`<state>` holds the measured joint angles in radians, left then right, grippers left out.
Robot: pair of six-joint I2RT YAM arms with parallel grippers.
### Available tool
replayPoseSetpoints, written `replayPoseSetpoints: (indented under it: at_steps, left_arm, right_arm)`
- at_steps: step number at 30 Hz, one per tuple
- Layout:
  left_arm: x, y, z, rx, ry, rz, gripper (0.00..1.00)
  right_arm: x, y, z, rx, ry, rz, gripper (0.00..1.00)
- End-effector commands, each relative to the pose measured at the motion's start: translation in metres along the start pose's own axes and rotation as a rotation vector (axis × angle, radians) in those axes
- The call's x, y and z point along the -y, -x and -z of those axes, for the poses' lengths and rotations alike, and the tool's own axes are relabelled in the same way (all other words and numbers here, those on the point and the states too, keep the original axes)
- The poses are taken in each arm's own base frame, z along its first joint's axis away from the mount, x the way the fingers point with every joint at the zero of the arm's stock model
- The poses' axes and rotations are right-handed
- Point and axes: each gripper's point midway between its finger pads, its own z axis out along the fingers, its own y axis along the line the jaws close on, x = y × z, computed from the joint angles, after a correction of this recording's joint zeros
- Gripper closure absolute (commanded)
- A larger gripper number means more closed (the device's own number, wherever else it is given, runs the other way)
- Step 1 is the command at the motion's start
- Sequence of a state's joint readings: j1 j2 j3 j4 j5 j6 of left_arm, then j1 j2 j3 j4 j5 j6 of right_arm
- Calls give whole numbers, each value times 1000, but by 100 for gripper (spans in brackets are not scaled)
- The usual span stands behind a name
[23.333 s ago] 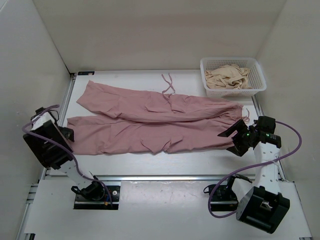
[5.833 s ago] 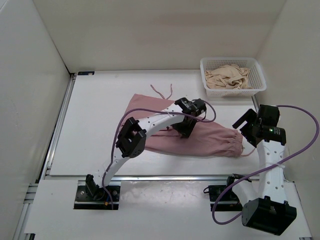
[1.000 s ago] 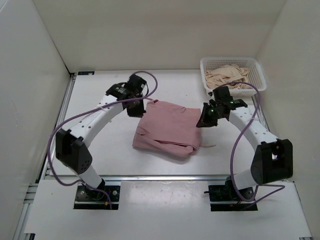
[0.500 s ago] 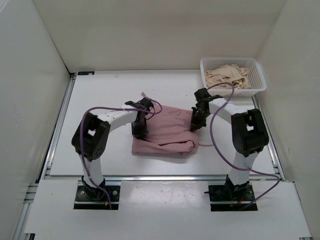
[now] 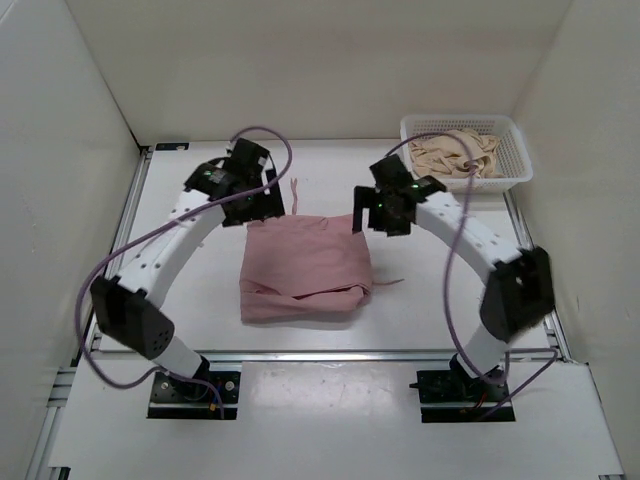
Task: Fold and stack the trousers
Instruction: Fold the trousers
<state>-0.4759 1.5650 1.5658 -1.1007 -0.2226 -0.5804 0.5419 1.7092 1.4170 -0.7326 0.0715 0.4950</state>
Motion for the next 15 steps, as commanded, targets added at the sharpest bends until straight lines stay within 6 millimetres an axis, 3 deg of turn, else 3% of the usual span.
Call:
replayPoseSetpoints:
  at_steps: [1,2,3,5,6,7,8,11,12,15]
  left_arm:
    - [-20,32,69,162,-17,-16,0]
    - [-19,37,76,184,-30,-10,0]
    - [-25,41,83,205,-17,3,0]
    - [-30,46,105,263,-41,20,0]
    - [-34,45,110,279,-37,25,0]
    - [-39,44,122,311,-47,46,0]
    - [-42,42,130,323,-54,50,0]
    - [-62,33,152,379,-42,104,0]
    - [-67,29,153,384,-33,106,0]
    - [-83,18,167,425,-26,121,0]
  right_arm:
    - [29,36,99,290,-98,-33,4]
    - [42,37,112,325,-130,-52,2]
    - [57,39,138,401,-162,-77,2]
    - [85,27,148,417,-218,-96,1]
    - [94,22,166,460,-219,-118,0]
    - [107,10,166,444,-251,-121,0]
    - [121,5,179,476,-277,-138,0]
    - [145,-16,186,467,-341,-173,0]
    - [148,-19,194,499,-341,-180,0]
    - [151,-33,193,481,-334,-183,0]
